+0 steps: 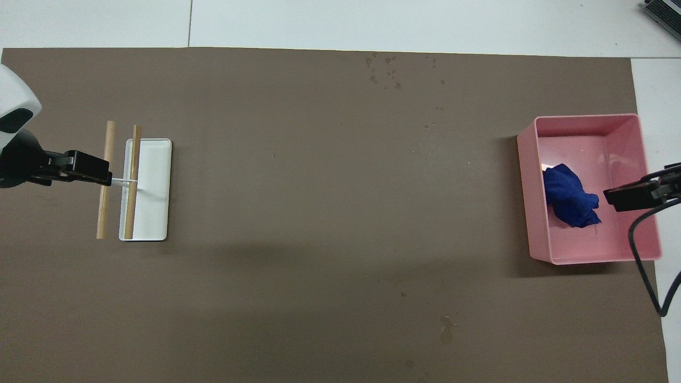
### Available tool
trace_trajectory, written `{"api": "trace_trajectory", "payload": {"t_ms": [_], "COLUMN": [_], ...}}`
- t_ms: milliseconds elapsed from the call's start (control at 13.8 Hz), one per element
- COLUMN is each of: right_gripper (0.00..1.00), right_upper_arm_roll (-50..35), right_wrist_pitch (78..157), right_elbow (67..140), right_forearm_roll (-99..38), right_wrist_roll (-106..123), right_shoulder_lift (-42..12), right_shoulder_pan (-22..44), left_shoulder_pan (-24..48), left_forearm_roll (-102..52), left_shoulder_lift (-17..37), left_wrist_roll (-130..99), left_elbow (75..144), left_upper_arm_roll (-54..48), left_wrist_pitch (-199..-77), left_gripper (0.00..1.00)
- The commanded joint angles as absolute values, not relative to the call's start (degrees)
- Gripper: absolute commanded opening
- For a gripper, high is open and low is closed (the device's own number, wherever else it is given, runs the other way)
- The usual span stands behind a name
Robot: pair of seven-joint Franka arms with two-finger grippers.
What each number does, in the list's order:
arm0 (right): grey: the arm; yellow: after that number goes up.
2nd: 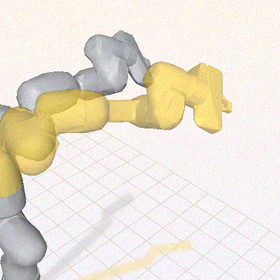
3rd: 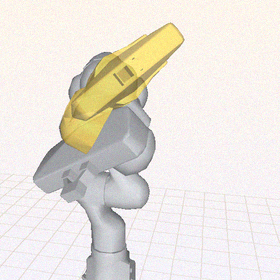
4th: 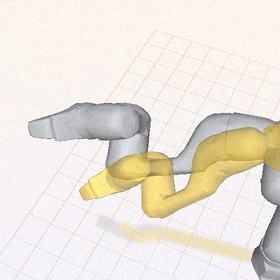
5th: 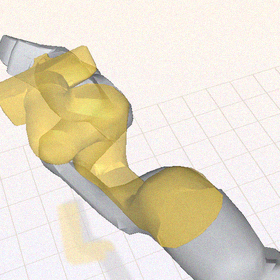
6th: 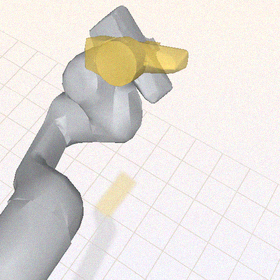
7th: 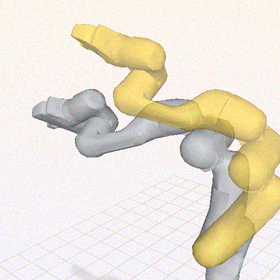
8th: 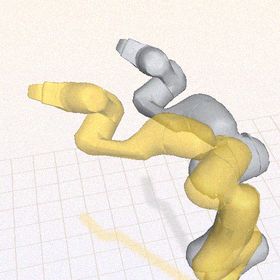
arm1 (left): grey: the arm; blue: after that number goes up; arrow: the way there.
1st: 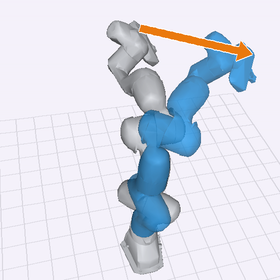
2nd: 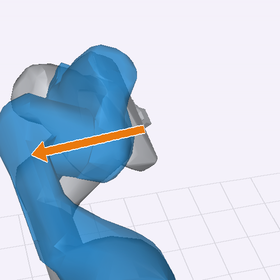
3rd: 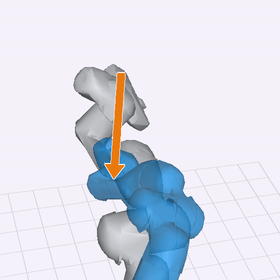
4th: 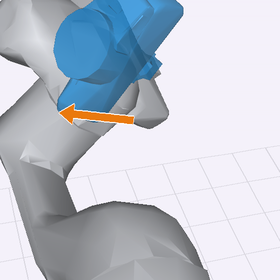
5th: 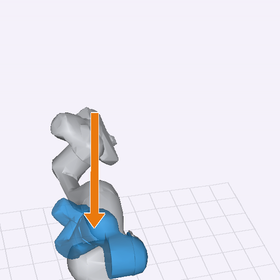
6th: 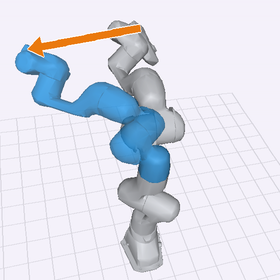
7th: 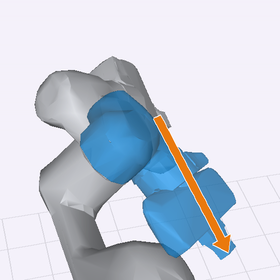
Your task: Wipe water with towel using both arms
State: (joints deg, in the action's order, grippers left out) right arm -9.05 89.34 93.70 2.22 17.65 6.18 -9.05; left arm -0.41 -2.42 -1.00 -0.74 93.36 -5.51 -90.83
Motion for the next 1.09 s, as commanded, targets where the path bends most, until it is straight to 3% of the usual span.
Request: {"api": "trace_trajectory", "payload": {"t_ms": [0,290,507,1013], "right_gripper": [1.00,1.00,1.00,1.00], "right_upper_arm_roll": [-9.5,-9.6,-9.4,-9.0], "right_wrist_pitch": [85.7,87.9,86.8,83.8], "right_elbow": [92.0,91.2,84.1,87.1], "right_forearm_roll": [-0.5,-0.4,-0.3,-0.6], "right_wrist_roll": [11.7,11.6,11.7,10.0], "right_shoulder_lift": [6.0,4.3,-1.2,0.5], "right_shoulder_pan": [-9.7,-9.9,-10.0,-9.1], "left_shoulder_pan": [-0.9,-0.9,-0.9,-0.9], "left_forearm_roll": [-1.8,-1.8,-1.8,-1.8], "left_shoulder_lift": [-1.9,-1.9,-1.9,-1.9], "left_wrist_roll": [-0.4,-0.4,-0.4,-0.4], "left_elbow": [94.4,94.4,94.4,94.4], "left_upper_arm_roll": [-5.8,-5.8,-5.8,-5.8], "left_wrist_pitch": [-90.5,-90.5,-90.5,-90.5], "left_gripper": [1.00,1.00,1.00,1.00]}}
